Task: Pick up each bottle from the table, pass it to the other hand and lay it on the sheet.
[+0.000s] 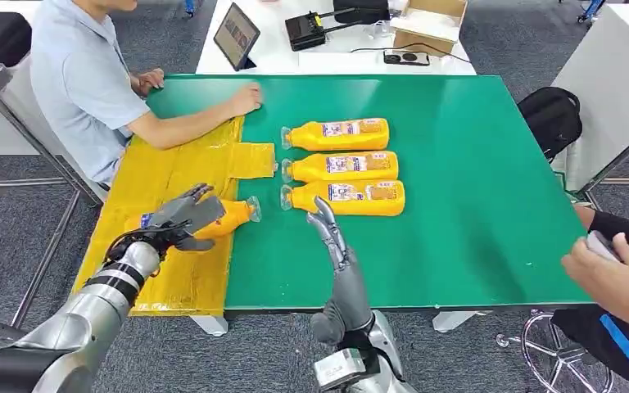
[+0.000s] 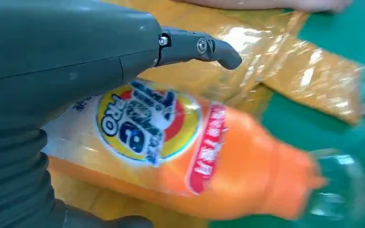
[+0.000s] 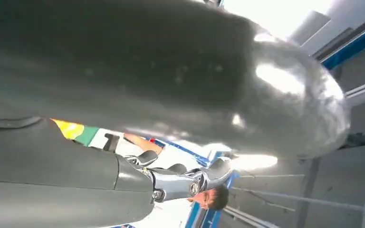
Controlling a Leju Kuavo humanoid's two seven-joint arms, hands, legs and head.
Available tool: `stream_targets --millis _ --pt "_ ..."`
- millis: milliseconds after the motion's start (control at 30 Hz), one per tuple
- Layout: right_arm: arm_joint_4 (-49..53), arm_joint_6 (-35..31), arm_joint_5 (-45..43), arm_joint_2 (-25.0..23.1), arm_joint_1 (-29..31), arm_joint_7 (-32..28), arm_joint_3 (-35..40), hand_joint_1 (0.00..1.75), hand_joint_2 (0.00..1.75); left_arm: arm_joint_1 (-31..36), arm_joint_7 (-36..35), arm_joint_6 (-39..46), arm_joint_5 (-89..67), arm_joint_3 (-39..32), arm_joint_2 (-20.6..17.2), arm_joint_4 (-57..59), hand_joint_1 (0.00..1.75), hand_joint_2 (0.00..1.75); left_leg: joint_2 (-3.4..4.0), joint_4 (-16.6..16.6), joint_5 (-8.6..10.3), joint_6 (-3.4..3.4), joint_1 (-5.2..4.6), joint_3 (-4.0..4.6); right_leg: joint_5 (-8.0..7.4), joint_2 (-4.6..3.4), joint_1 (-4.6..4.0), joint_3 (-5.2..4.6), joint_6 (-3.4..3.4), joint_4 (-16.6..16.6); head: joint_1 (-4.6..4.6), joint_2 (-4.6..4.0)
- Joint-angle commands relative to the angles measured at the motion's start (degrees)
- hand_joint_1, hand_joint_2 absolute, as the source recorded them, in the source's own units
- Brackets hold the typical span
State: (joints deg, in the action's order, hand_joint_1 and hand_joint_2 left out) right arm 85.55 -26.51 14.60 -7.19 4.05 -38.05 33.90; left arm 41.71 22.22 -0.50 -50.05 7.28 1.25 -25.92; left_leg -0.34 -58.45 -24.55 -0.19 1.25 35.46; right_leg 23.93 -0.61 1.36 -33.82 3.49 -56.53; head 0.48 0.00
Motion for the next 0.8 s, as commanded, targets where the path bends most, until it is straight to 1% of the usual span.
stream_targets --millis 33,67,100,133,167,233,300,367,400,467,500,533,600,633,667,700,733,767,800 --pt "-3.5 -1.9 -0.5 1.9 1.6 -1.9 3.1 0.0 0.0 -6.0 6.3 2.8 15.1 -10.4 4.5 -13.8 0.0 1.75 0.01 0.0 -0.02 0.06 0.02 -0.07 0.01 0.05 -0.04 0.07 -0.09 0.1 0.02 0.0" --pt "-3.5 -2.4 -0.4 2.0 1.5 -1.9 3.5 0.0 0.0 -7.1 7.0 3.8 18.4 -11.3 5.5 -16.9 0.0 1.75 0.04 0.0 -0.06 0.08 0.04 -0.14 0.05 0.06 -0.08 0.13 -0.14 0.1 0.0 0.0" --pt "-3.5 -2.4 -0.4 2.0 1.5 -1.9 3.5 0.0 0.0 -7.1 7.0 3.8 18.4 -11.3 5.5 -16.9 0.0 1.75 -0.03 0.0 -0.03 0.07 0.0 -0.06 0.04 0.12 -0.03 0.05 -0.09 0.1 0.02 0.0" --pt "-3.4 -2.7 -0.4 2.0 1.4 -1.9 3.7 0.0 0.0 -8.5 6.7 4.1 21.6 -11.2 6.2 -21.2 0.0 1.75 -0.01 0.0 -0.05 0.07 0.02 -0.09 0.05 0.08 -0.05 0.08 -0.1 0.1 0.04 0.0" --pt "-3.4 -2.9 -0.4 2.0 1.3 -1.9 3.8 0.0 0.0 -9.1 6.7 4.6 23.4 -10.6 6.1 -22.9 0.0 1.75 0.03 0.0 -0.09 0.09 0.03 -0.17 0.07 0.06 -0.07 0.16 -0.14 0.1 0.02 0.0" --pt "-3.4 -3.1 -0.3 2.1 1.1 -1.9 3.8 0.0 0.0 -9.6 6.3 3.8 26.3 -11.1 6.5 -24.8 0.0 1.75 0.06 0.0 -0.05 0.06 0.02 -0.04 0.02 0.01 -0.05 0.02 -0.09 0.1 0.02 0.0" --pt "-3.1 -3.7 0.2 2.3 0.9 -1.9 3.8 0.0 0.0 -10.2 6.2 3.5 29.8 -11.0 6.7 -27.5 0.0 1.75 0.04 0.0 -0.1 0.1 0.02 -0.15 0.07 0.07 -0.07 0.14 -0.18 0.1 0.02 0.0" --pt "-3.1 -5.3 1.0 2.5 0.4 -1.9 3.1 0.0 0.0 -11.7 6.3 3.3 34.6 -10.6 6.9 -32.1 0.0 1.75 0.0 0.0 -0.02 0.05 0.0 0.05 0.01 0.07 -0.03 -0.07 -0.09 0.0 0.0 0.0" --pt "-3.1 -5.3 1.0 2.5 0.4 -1.9 3.1 0.0 0.0 -11.7 6.3 3.3 34.6 -10.6 6.9 -32.1 0.0 1.75 0.05 0.0 -0.07 0.09 0.03 -0.05 0.04 0.05 -0.07 0.03 -0.15 0.1 0.0 0.0" --pt "-4.3 -7.8 4.5 3.0 0.1 -1.9 1.0 0.0 0.0 -14.5 6.0 5.1 39.1 -8.8 6.4 -39.1 0.0 1.75 0.1 0.0 -0.09 0.09 0.04 -0.1 0.04 0.01 -0.08 0.06 -0.17 0.1 -0.02 0.0" --pt "-4.1 -7.5 4.2 3.3 0.3 -1.9 0.7 0.0 0.0 -15.0 5.9 5.2 39.3 -8.6 6.3 -40.2 0.0 1.75 0.09 0.0 -0.08 0.08 0.03 -0.06 0.03 0.0 -0.07 0.03 -0.13 0.1 0.0 0.0" --pt "-6.6 -8.5 6.5 3.0 0.1 -1.8 -1.3 0.0 0.0 -16.1 5.4 5.3 41.6 -8.8 6.5 -42.3 0.0 1.75 0.1 0.0 -0.06 0.07 0.02 -0.02 0.01 -0.02 -0.05 -0.01 -0.1 0.1 0.0 0.0" --pt "-8.7 -4.3 8.7 2.2 -0.7 0.2 -8.1 0.0 0.0 -21.0 6.3 7.6 46.0 -8.3 5.7 -49.4 0.0 1.75 0.12 0.1 -0.08 0.09 0.03 -0.14 0.02 -0.02 -0.07 0.1 -0.13 0.2 0.0 0.0" --pt "-9.2 -4.0 9.3 2.1 -0.8 0.0 -9.4 0.0 1.75 -21.9 6.4 8.2 46.6 -8.3 5.6 -50.7 0.0 1.75 0.14 0.1 -0.07 0.08 0.01 -0.14 0.01 -0.06 -0.04 0.08 -0.1 0.2 -0.02 0.0" --pt "-11.4 -7.3 16.6 2.9 -0.4 3.9 -12.3 0.0 1.75 -25.0 9.8 12.8 50.5 -11.2 7.9 -55.6 0.0 1.75 0.14 0.1 -0.1 0.11 0.01 -0.26 0.04 -0.04 -0.06 0.2 -0.15 0.2 -0.02 0.0" --pt "-12.2 -6.0 16.3 3.3 -0.2 2.7 -14.1 0.0 1.75 -26.8 9.1 13.3 51.2 -10.4 7.4 -58.5 0.0 1.75 0.14 0.1 -0.09 0.09 0.02 -0.2 0.02 -0.05 -0.06 0.17 -0.12 0.2 0.0 0.0" --pt "-13.6 -7.0 19.7 3.6 0.1 5.8 -15.7 0.0 1.75 -27.9 9.8 15.2 53.7 -11.7 8.6 -60.4 0.0 1.75 0.16 0.1 -0.1 0.1 0.0 -0.17 0.02 -0.08 -0.03 0.12 -0.1 0.2 -0.04 0.0" --pt "-14.5 -7.4 21.4 4.4 0.6 7.8 -17.6 0.0 1.75 -30.1 10.7 16.3 55.1 -12.0 8.9 -62.9 0.0 1.75 0.18 0.1 -0.13 0.12 0.0 -0.24 0.04 -0.09 -0.05 0.19 -0.13 0.2 -0.02 0.0" --pt "-15.0 -6.9 21.8 5.0 0.9 8.2 -19.3 0.0 1.75 -32.0 10.9 16.8 55.5 -11.7 8.6 -64.9 0.0 1.75 0.17 0.1 -0.1 0.1 0.0 -0.12 0.01 -0.1 -0.03 0.07 -0.08 0.2 -0.02 0.0"
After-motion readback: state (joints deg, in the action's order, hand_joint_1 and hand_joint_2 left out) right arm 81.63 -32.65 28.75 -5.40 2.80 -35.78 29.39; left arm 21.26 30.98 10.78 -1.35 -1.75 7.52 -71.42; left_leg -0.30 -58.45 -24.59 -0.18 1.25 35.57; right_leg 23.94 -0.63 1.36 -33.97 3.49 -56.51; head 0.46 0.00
